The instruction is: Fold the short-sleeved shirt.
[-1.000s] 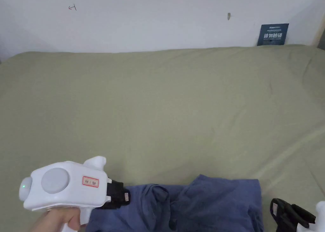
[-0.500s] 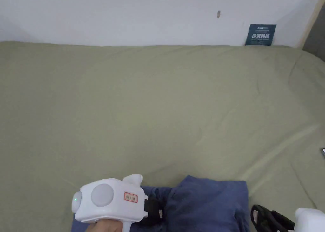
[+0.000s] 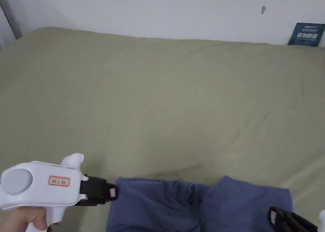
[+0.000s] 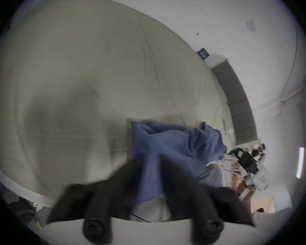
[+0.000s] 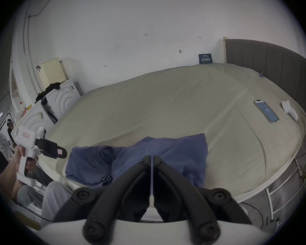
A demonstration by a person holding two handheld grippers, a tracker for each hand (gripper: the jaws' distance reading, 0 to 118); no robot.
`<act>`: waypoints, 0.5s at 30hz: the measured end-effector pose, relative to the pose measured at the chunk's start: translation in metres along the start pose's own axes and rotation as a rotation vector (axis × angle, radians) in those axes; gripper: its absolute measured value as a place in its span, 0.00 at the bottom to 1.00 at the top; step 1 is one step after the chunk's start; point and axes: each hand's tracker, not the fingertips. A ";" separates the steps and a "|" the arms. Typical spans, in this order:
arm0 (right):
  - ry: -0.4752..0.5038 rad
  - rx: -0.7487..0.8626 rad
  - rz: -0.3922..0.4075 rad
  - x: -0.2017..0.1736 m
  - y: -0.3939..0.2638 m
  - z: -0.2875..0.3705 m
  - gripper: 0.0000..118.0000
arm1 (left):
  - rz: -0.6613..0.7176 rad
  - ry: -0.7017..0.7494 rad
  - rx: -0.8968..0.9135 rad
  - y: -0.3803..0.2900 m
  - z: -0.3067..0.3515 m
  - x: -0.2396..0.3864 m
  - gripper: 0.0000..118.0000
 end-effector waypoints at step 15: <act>-0.022 -0.029 0.003 0.000 0.002 -0.001 0.04 | 0.220 -0.414 -0.078 0.008 -0.080 -0.044 0.83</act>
